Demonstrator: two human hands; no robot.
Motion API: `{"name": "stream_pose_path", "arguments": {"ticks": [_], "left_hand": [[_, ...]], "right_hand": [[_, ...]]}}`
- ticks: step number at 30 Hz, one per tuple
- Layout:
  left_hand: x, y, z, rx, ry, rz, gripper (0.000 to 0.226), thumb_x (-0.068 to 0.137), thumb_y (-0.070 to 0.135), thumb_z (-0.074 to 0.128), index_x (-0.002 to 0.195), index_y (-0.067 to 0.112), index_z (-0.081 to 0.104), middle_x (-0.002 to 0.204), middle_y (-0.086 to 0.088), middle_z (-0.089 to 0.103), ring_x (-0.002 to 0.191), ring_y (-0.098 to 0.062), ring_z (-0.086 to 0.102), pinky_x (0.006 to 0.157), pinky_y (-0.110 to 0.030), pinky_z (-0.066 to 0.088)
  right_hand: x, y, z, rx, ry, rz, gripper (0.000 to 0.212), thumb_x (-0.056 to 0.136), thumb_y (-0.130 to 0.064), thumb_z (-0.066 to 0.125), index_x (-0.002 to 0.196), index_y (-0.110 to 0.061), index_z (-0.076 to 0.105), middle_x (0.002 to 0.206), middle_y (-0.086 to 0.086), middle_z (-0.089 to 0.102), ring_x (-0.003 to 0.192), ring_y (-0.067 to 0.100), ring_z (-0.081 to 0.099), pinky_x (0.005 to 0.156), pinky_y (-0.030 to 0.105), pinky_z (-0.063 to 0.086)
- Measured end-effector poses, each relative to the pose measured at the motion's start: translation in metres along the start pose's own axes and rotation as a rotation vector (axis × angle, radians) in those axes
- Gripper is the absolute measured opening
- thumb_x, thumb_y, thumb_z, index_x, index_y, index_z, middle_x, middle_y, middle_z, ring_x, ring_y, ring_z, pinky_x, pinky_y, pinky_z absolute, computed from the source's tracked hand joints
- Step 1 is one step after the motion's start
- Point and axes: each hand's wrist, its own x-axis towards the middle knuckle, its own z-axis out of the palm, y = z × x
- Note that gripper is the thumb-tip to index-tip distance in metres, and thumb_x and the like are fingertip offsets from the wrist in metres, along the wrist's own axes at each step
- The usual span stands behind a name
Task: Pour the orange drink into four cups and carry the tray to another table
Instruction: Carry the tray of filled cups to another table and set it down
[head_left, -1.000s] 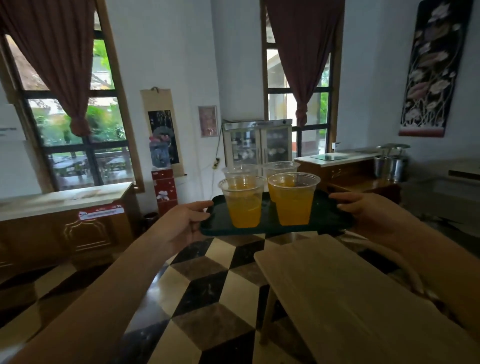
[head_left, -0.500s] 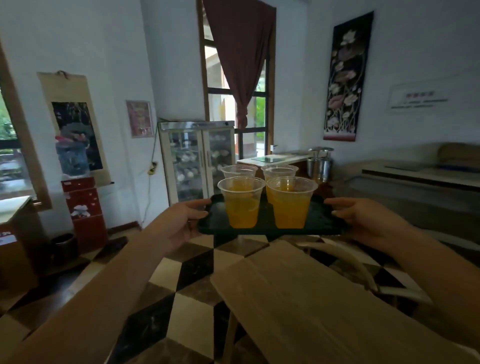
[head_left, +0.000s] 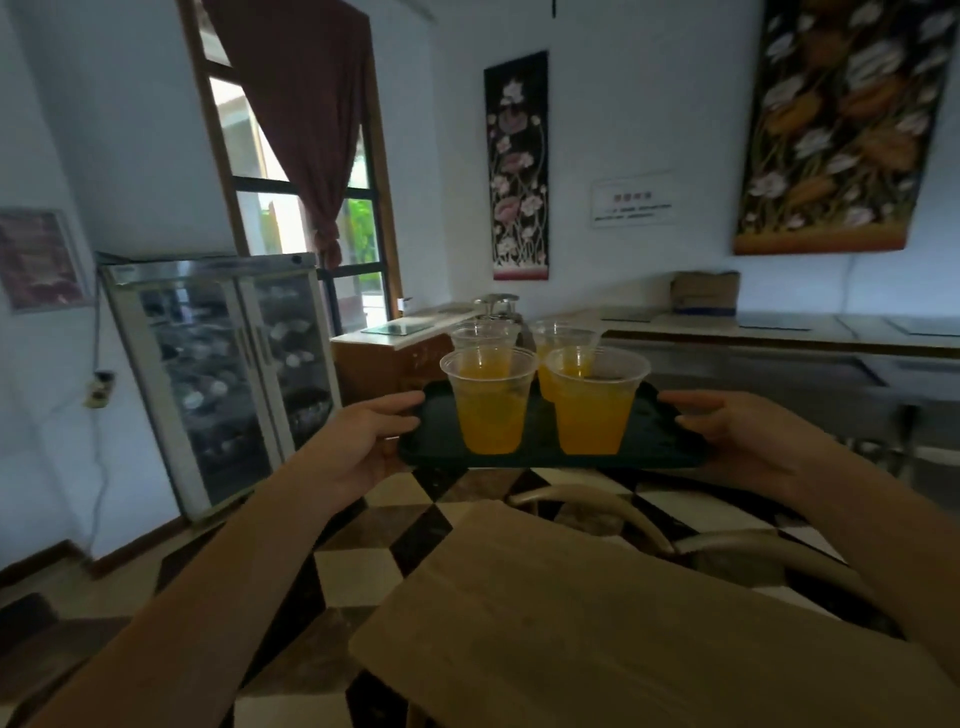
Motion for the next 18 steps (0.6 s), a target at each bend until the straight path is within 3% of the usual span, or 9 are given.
{"name": "stream_pose_path", "arguments": {"ticks": [3,7,8,14,18], "left_hand": [[0.02,-0.003,0.008,-0.01,-0.065,-0.027,0.038,0.096,-0.004,0.05,0.128,0.012,0.065,0.136,-0.013,0.058,0.122,-0.035,0.058,0.097,-0.049,0.054],[0.043,-0.014,0.024,0.002,-0.178,-0.057,0.042,0.099,-0.002,0.048,0.137,0.011,0.058,0.129,-0.009,0.061,0.114,-0.029,0.062,0.072,-0.033,0.061],[0.051,-0.018,0.028,-0.003,-0.197,-0.066,0.042,0.099,-0.002,0.048,0.138,0.011,0.057,0.13,-0.008,0.061,0.115,-0.028,0.062,0.072,-0.032,0.061],[0.093,-0.045,0.056,-0.058,-0.276,-0.127,0.046,0.097,-0.003,0.05,0.14,0.014,0.057,0.135,-0.009,0.06,0.119,-0.03,0.062,0.077,-0.035,0.062],[0.111,-0.056,0.078,-0.062,-0.346,-0.161,0.047,0.096,-0.003,0.051,0.14,0.014,0.057,0.135,-0.01,0.061,0.118,-0.03,0.064,0.087,-0.041,0.06]], "right_hand": [[0.001,0.004,-0.006,-0.017,0.067,0.01,0.04,0.098,0.007,0.043,0.132,-0.009,0.059,0.12,0.012,0.062,0.101,0.026,0.063,0.065,0.03,0.053],[0.004,0.012,-0.018,-0.013,0.158,0.001,0.039,0.098,0.01,0.039,0.127,-0.007,0.058,0.113,0.01,0.062,0.099,0.026,0.061,0.07,0.032,0.049],[0.006,0.014,-0.024,-0.007,0.175,-0.004,0.039,0.098,0.011,0.039,0.126,-0.008,0.059,0.116,0.012,0.061,0.102,0.028,0.061,0.072,0.034,0.05],[0.018,0.029,-0.066,-0.012,0.259,-0.011,0.038,0.098,0.006,0.044,0.124,-0.015,0.064,0.133,0.015,0.058,0.117,0.035,0.058,0.081,0.042,0.054],[0.018,0.033,-0.086,0.024,0.277,-0.022,0.039,0.099,0.007,0.042,0.128,-0.01,0.061,0.125,0.008,0.059,0.108,0.03,0.06,0.07,0.035,0.055]]}}
